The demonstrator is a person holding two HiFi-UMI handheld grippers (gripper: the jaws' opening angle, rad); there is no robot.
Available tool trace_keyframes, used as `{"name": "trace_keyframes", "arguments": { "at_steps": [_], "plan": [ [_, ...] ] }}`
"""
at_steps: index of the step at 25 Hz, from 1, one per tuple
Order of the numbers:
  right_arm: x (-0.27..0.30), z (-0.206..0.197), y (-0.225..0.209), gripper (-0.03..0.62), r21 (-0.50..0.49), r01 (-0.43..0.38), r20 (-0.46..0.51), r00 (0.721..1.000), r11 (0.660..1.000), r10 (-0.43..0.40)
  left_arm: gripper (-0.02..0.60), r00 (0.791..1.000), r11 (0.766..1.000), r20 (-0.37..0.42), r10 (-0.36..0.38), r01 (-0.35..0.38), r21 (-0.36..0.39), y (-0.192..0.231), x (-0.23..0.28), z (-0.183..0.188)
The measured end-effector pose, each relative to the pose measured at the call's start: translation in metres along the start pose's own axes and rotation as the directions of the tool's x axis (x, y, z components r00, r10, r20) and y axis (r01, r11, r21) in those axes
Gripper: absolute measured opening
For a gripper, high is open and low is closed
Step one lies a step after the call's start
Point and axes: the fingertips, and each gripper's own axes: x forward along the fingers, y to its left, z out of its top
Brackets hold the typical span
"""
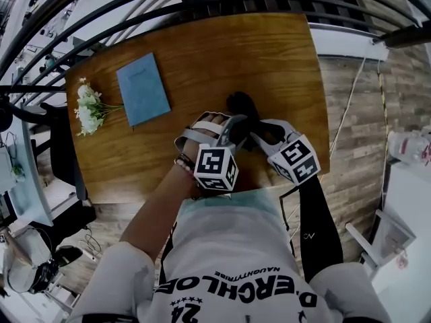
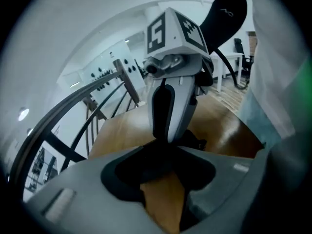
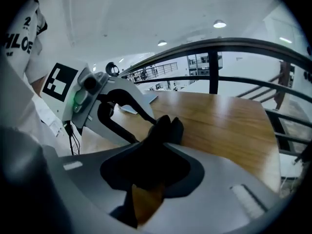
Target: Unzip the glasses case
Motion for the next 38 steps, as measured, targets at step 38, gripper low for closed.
{"name": "trace_keyframes", "arguments": {
  "at_steps": [38],
  "plan": [
    [0.023,-0.021,-0.056,0.054,0.018,0.128,-0.178,0.976,0.992,-0.123,0.060,0.969,0.967,-0.232,-0.085,0.136,0.217,-0.075,0.003,-0.083]
  ]
}}
